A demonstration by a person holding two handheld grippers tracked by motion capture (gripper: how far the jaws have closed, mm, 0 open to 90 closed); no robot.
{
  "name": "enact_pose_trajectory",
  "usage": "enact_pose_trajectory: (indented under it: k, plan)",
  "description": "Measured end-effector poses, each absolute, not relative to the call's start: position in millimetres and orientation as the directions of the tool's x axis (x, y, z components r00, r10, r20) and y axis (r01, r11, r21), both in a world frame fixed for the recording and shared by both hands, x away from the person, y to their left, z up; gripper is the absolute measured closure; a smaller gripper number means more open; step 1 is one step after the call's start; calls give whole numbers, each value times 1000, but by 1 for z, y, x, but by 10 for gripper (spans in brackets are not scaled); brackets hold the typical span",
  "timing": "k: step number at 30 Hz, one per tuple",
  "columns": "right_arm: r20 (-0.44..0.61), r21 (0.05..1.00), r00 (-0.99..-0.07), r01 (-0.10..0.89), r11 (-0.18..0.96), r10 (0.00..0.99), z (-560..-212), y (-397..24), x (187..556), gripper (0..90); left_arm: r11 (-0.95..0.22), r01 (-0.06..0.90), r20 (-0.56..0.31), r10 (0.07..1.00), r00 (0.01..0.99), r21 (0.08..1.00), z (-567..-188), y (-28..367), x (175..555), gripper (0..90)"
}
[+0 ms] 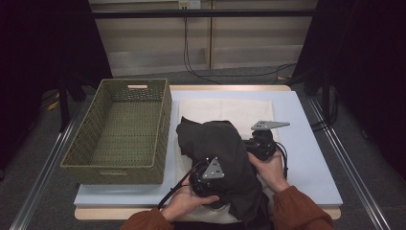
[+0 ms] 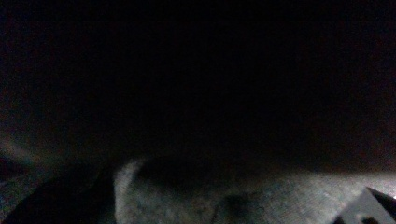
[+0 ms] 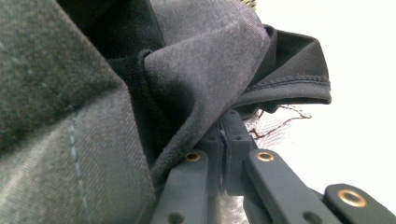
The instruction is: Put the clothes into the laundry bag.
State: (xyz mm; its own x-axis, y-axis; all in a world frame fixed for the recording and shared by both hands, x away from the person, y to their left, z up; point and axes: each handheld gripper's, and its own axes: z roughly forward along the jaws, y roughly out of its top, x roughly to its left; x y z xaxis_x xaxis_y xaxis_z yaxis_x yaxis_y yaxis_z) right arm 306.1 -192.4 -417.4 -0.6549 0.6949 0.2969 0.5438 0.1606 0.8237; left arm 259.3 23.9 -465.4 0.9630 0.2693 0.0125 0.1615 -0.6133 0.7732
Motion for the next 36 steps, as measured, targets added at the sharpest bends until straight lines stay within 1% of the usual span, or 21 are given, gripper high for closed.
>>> enact_pose_trajectory:
  k: [1, 3, 6, 9, 13, 19, 20, 22, 25, 31, 33, 36]
  plan:
    - [300, 823, -653, 546, 159, 695, -418, -193, 306, 887, -600, 168, -4, 266, 964, 782, -466, 24, 260, 537]
    - [301, 823, -652, 546, 156, 696, -420, -194, 308, 887, -607, 168, 4, 272, 962, 777, -463, 25, 261, 526]
    - [310, 820, -645, 553, 146, 698, -422, -196, 309, 887, -591, 182, -14, 277, 961, 786, -460, 27, 260, 485]
    - [317, 816, -638, 560, 140, 702, -424, -197, 310, 886, -572, 218, -44, 302, 952, 791, -456, 31, 259, 431]
    - [314, 817, -636, 559, 141, 705, -424, -196, 310, 887, -555, 240, -73, 306, 949, 796, -451, 37, 255, 361]
    - [312, 818, -636, 558, 141, 705, -423, -196, 310, 887, -531, 236, -84, 295, 952, 814, -440, 54, 251, 272]
    - [312, 817, -637, 558, 143, 705, -424, -196, 310, 887, -539, 230, -73, 297, 952, 811, -438, 56, 250, 269]
    - [316, 816, -632, 562, 137, 707, -424, -196, 310, 886, -520, 250, -95, 306, 947, 817, -436, 61, 248, 250]
    - [320, 814, -630, 565, 135, 708, -425, -196, 311, 886, -511, 247, -101, 296, 950, 823, -431, 70, 245, 226]
    - [317, 814, -630, 564, 138, 708, -425, -197, 311, 886, -471, 247, -103, 312, 945, 847, -417, 86, 240, 217]
    - [316, 815, -631, 563, 138, 708, -425, -197, 311, 886, -454, 252, -114, 309, 944, 855, -411, 90, 240, 217]
    - [315, 816, -633, 561, 140, 707, -425, -197, 311, 886, -434, 239, -107, 306, 946, 869, -402, 96, 237, 219]
